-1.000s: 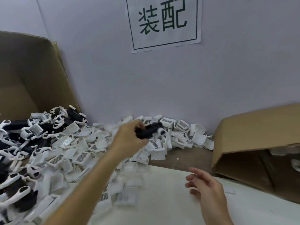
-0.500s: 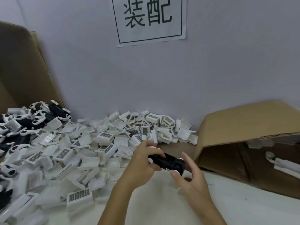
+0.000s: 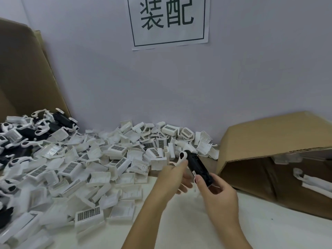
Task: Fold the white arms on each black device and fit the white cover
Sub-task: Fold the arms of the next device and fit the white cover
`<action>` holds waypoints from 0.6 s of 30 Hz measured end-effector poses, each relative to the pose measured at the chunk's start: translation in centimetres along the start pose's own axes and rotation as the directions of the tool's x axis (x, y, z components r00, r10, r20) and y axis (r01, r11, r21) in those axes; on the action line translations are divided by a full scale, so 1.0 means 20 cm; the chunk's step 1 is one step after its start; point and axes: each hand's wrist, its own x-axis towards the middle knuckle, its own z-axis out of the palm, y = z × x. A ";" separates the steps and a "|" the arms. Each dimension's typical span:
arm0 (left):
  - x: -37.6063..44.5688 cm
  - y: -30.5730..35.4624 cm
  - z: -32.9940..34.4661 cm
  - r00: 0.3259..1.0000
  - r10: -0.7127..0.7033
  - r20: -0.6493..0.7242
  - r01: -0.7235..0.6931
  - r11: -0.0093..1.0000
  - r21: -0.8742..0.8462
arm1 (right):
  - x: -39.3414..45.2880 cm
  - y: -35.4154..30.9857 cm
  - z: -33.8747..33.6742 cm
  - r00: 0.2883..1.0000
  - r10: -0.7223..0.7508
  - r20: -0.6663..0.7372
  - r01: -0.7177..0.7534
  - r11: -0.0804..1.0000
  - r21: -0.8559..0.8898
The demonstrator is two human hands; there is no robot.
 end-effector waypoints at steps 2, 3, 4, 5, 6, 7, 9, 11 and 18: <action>0.00 -0.01 0.06 0.999 -0.031 0.041 0.037 0.987 -0.159 | -0.01 0.01 0.02 1.000 -0.011 0.023 0.011 1.000 0.001; 0.01 -0.02 0.09 1.000 -0.022 0.016 0.026 0.948 -0.318 | -0.02 0.01 0.03 0.999 -0.018 0.050 0.019 1.000 -0.021; 0.01 -0.02 0.11 0.999 -0.032 -0.001 0.027 0.867 -0.497 | -0.02 0.01 0.04 0.996 -0.038 0.079 0.042 0.997 -0.058; 0.02 -0.03 0.12 0.999 -0.041 -0.010 0.025 0.770 -0.637 | -0.03 0.02 0.05 0.992 -0.067 0.105 0.078 0.991 -0.107; 0.02 -0.04 0.11 0.999 -0.042 -0.012 0.021 0.703 -0.711 | -0.03 0.02 0.06 0.988 -0.092 0.125 0.112 0.981 -0.159; 0.02 -0.05 0.10 0.999 -0.037 -0.007 0.020 0.676 -0.736 | -0.04 0.03 0.06 0.985 -0.105 0.139 0.133 0.970 -0.205; 0.01 -0.06 0.07 1.000 -0.021 -0.005 0.010 0.660 -0.752 | -0.04 0.04 0.07 0.983 -0.102 0.151 0.138 0.958 -0.252; 0.01 -0.06 0.06 1.000 -0.015 -0.012 0.001 0.671 -0.742 | -0.04 0.05 0.08 0.985 -0.090 0.145 0.125 0.959 -0.254; 0.00 -0.09 0.12 0.995 0.101 -0.001 -0.089 0.875 -0.476 | -0.04 0.04 0.07 0.986 -0.101 0.130 0.123 0.976 -0.180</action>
